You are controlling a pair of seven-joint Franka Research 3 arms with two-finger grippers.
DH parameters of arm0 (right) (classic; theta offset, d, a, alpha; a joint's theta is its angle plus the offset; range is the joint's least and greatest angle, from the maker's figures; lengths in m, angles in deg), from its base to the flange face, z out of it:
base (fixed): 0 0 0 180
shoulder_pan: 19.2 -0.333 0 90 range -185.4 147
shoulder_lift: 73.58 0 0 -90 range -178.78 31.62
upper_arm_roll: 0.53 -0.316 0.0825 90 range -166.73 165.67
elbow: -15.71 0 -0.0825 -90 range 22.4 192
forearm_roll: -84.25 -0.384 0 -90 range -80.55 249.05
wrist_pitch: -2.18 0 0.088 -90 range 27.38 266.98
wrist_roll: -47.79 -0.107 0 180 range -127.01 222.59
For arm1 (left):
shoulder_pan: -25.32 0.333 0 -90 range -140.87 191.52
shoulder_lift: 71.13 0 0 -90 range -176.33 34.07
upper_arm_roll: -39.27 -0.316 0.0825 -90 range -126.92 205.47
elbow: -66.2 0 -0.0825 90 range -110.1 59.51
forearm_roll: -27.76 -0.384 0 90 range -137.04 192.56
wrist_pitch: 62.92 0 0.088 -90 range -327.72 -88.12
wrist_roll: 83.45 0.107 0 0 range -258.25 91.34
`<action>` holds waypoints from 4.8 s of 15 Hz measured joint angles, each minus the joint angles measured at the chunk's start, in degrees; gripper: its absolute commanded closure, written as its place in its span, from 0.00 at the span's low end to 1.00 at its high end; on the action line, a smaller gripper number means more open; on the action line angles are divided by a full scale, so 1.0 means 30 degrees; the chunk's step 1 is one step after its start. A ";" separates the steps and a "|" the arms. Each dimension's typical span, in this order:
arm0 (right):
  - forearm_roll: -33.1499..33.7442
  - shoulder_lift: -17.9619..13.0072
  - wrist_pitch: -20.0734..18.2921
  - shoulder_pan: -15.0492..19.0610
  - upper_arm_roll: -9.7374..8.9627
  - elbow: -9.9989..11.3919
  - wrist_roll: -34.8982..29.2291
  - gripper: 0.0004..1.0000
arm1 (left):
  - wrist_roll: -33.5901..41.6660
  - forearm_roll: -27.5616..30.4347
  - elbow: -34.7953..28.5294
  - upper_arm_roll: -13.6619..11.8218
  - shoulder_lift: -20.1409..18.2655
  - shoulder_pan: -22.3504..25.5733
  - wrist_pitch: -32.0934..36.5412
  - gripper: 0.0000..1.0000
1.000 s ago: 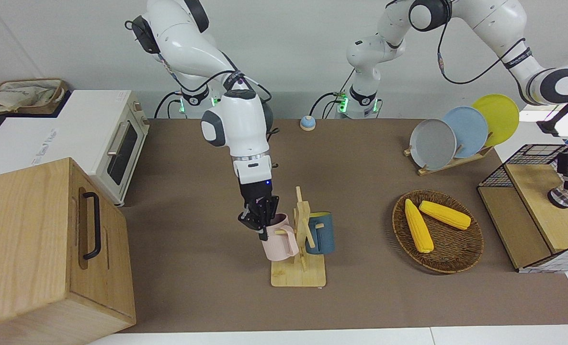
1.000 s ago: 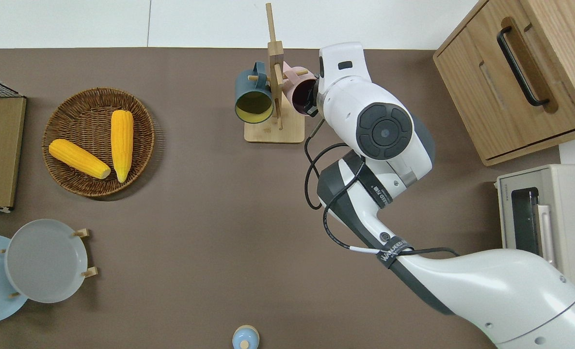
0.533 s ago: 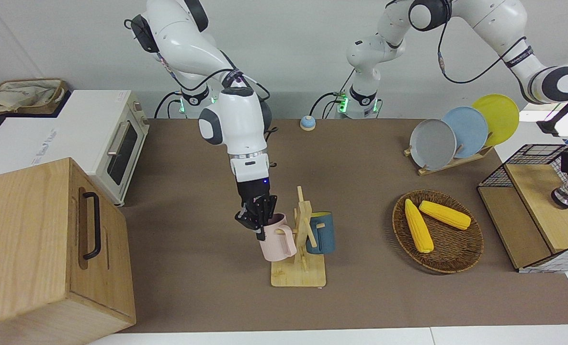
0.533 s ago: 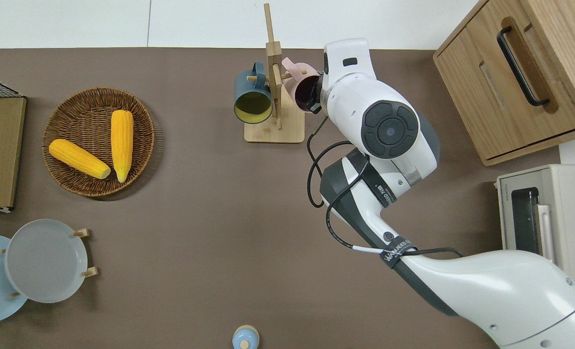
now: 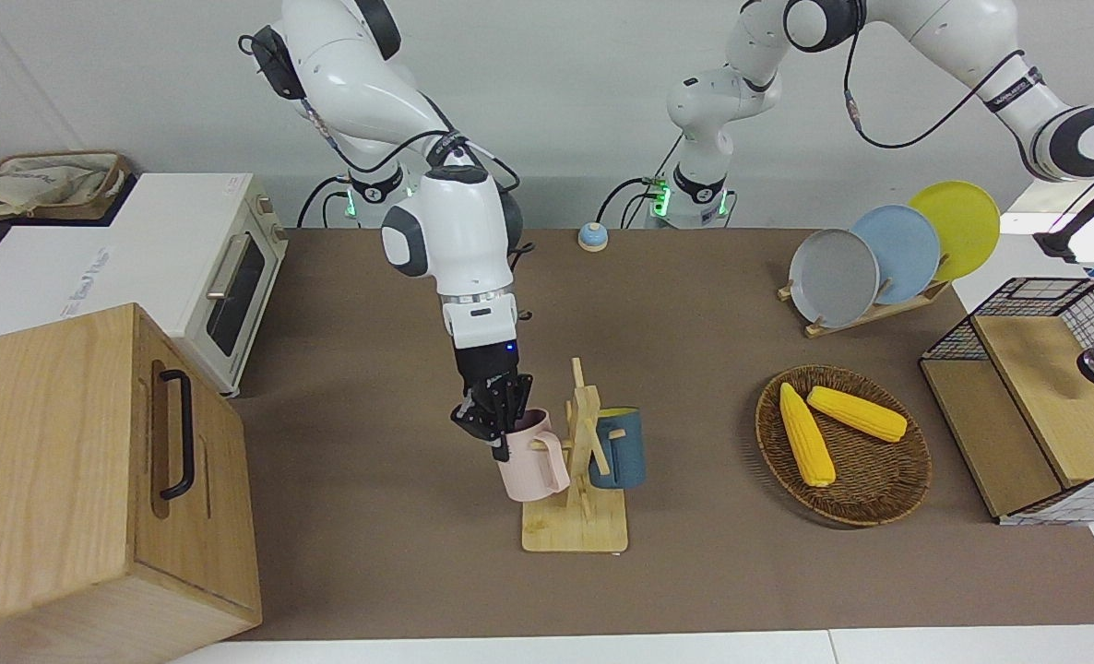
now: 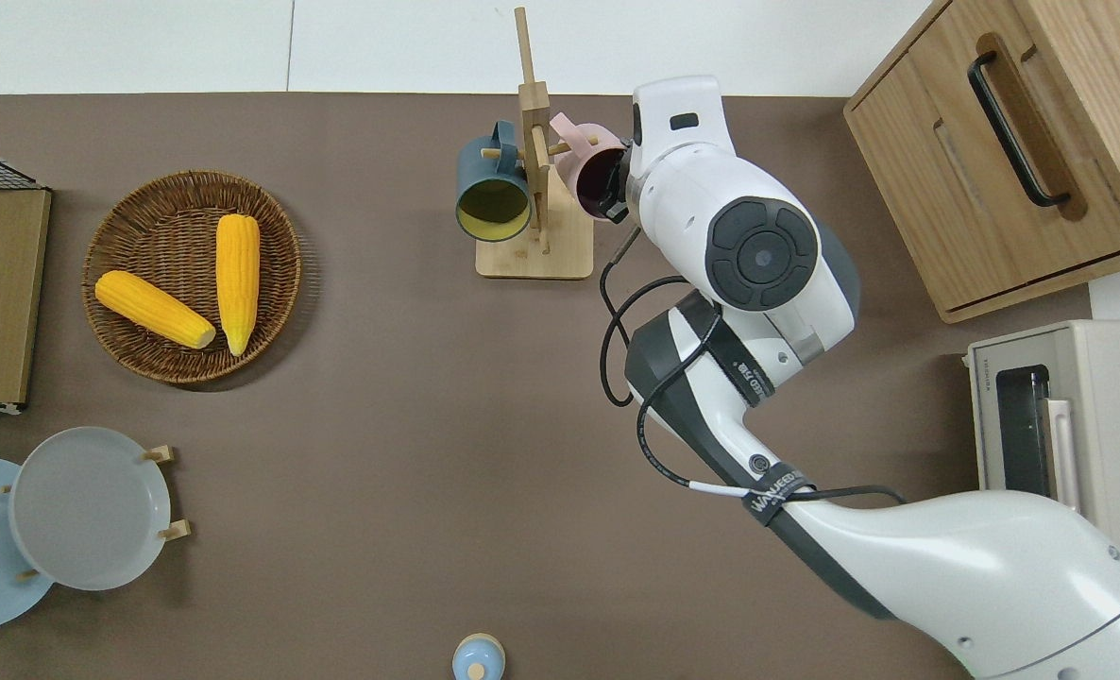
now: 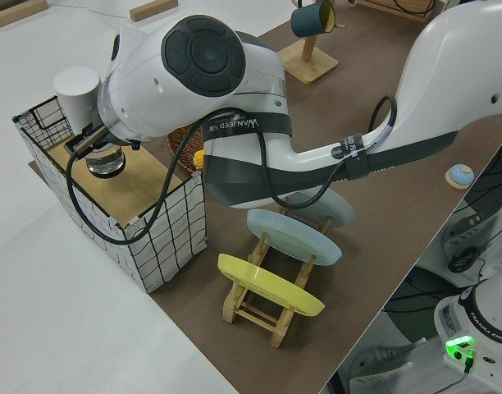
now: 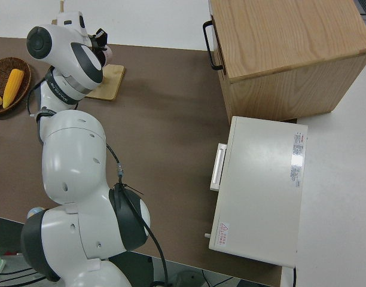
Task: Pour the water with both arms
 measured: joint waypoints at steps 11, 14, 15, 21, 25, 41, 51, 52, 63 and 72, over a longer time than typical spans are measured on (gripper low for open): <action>0.0000 -0.1050 -0.0001 0.0509 -0.0038 0.1242 -0.0054 0.99 | -0.0578 -0.0536 0.0113 0.0006 -0.0535 -0.0035 0.0971 1.00; 0.0000 -0.1514 0.0000 0.0862 -0.0060 0.1743 -0.0060 0.99 | -0.0591 -0.0565 0.0113 0.0005 -0.0641 -0.0035 0.0985 1.00; 0.0000 -0.1709 0.0000 0.1016 -0.0070 0.1949 -0.0060 0.99 | -0.0593 -0.0567 0.0113 0.0005 -0.0669 -0.0035 0.0988 1.00; 0.0000 -0.3362 -0.0865 0.2256 -0.0070 0.3421 -0.0053 0.99 | -0.0668 -0.0574 0.0114 -0.0042 -0.0788 -0.0034 0.1293 1.00; 0.0000 -0.4214 -0.2122 0.2665 -0.0065 0.3587 -0.0014 0.99 | -0.1918 -0.2094 0.0132 0.0025 -0.1430 -0.0044 0.1793 1.00; -0.8789 -0.7720 -1.0091 0.3713 0.0966 0.3813 -0.2302 0.99 | -0.8833 -0.7439 -0.0084 0.0728 -0.4777 -0.2315 0.5774 1.00; -1.4356 -0.8317 -1.2703 0.3137 -0.0600 0.3848 -0.8830 0.98 | -1.1573 -1.0018 -0.4110 0.3226 -0.7756 -0.2470 0.5045 1.00; -1.4427 -0.8317 -1.2701 0.3111 -0.1248 0.3874 -0.9929 0.98 | -1.1767 -1.0050 -0.4782 0.3483 -0.8155 -0.2474 0.4711 1.00; -1.4750 -0.6717 -0.9890 0.1749 -0.4687 0.4464 -1.5982 0.99 | -1.3490 -1.1481 -1.0377 0.5832 -1.2191 -0.2472 0.3256 1.00; -1.1489 -0.2893 -0.6599 -0.1155 -0.4722 0.4265 -1.8744 0.99 | -1.3526 -1.1501 -1.5230 0.6360 -1.4838 -0.2473 0.1505 1.00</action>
